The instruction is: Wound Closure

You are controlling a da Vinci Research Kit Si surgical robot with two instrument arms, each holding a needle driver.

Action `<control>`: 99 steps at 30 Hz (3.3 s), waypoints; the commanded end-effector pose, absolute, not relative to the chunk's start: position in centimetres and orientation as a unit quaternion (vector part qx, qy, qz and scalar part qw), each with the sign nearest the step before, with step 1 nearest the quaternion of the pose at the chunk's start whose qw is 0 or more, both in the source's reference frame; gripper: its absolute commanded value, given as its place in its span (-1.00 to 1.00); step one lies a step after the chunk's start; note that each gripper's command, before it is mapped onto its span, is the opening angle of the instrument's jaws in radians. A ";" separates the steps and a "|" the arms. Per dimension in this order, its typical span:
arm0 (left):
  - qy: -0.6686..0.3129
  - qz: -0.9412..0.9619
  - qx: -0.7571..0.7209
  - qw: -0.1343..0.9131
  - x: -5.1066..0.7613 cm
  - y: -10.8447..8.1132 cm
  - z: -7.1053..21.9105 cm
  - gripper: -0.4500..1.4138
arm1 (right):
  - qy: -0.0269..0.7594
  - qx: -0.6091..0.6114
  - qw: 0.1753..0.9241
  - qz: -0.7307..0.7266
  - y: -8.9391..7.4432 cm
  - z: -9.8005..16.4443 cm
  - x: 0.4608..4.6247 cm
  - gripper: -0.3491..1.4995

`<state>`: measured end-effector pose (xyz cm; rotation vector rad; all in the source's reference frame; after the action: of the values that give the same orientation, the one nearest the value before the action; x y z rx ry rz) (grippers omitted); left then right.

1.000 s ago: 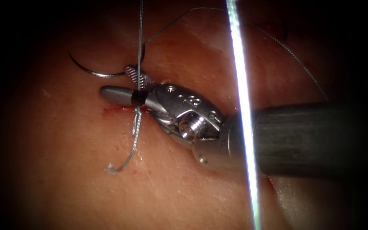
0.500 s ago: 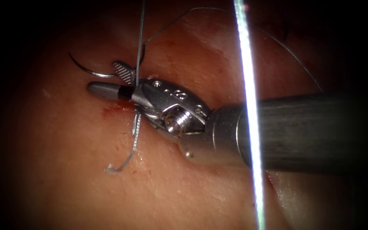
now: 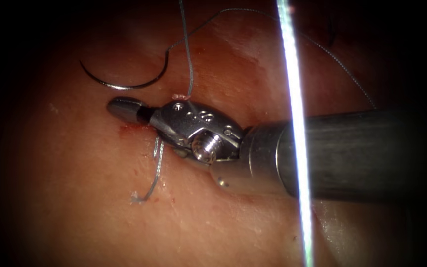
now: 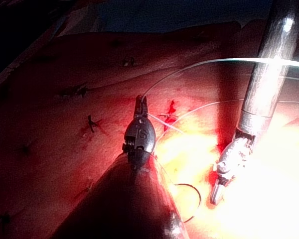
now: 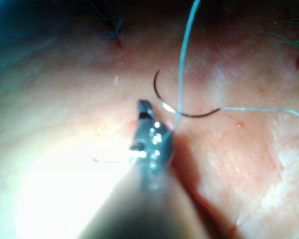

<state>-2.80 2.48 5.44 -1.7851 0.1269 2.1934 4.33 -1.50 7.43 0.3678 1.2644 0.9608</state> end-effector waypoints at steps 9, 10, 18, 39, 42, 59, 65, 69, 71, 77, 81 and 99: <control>0.047 0.764 -0.625 0.153 -2.50 2.4 5.3 -1.00 | 0.561 0.137 0.681 0.449 -1.6 7.2 3.99 0.82; 0.048 0.764 -0.624 0.154 -2.45 2.4 5.3 -1.00 | 0.562 0.140 0.681 0.449 -1.6 7.2 3.92 0.82; 0.059 0.765 -0.620 0.162 -1.92 2.1 5.1 -1.00 | 0.561 0.141 0.680 0.451 -1.8 7.0 3.42 0.94; -0.028 0.751 -0.631 0.192 -1.35 0.8 5.4 0.55 | 0.561 0.133 0.681 0.451 -2.0 7.0 3.26 0.94; -0.066 0.755 -0.627 0.180 -1.57 0.5 5.7 0.79 | 0.561 0.131 0.681 0.452 -2.0 7.0 3.29 0.94; -0.174 0.736 -0.632 0.170 -2.65 0.0 6.6 0.68 | 0.565 0.141 0.684 0.440 -2.1 7.0 3.41 0.94; -0.170 0.741 -0.631 0.153 -2.51 -0.4 6.7 0.46 | 0.565 0.142 0.684 0.439 -2.1 7.0 3.40 0.94; -0.175 0.751 -0.622 0.139 -2.36 -0.6 6.7 0.39 | 0.566 0.143 0.684 0.439 -2.1 7.0 3.38 0.94; -0.176 0.762 -0.608 0.141 -2.27 -0.7 6.7 0.39 | 0.566 0.143 0.684 0.438 -2.1 7.0 3.38 0.94; -0.165 0.788 -0.573 0.151 -1.97 -0.7 6.5 0.63 | 0.566 0.144 0.684 0.437 -2.1 7.0 3.40 0.94; -0.149 0.819 -0.533 0.151 -1.72 -0.5 6.4 0.64 | 0.566 0.144 0.684 0.437 -2.1 7.0 3.40 0.94; -0.177 0.831 -0.510 0.133 -2.34 -0.9 6.7 0.25 | 0.567 0.149 0.685 0.433 -2.1 7.0 3.40 0.92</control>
<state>-2.34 -0.90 6.62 -1.4802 -0.5139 2.4122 3.33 -2.11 6.92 0.3321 1.2699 0.9700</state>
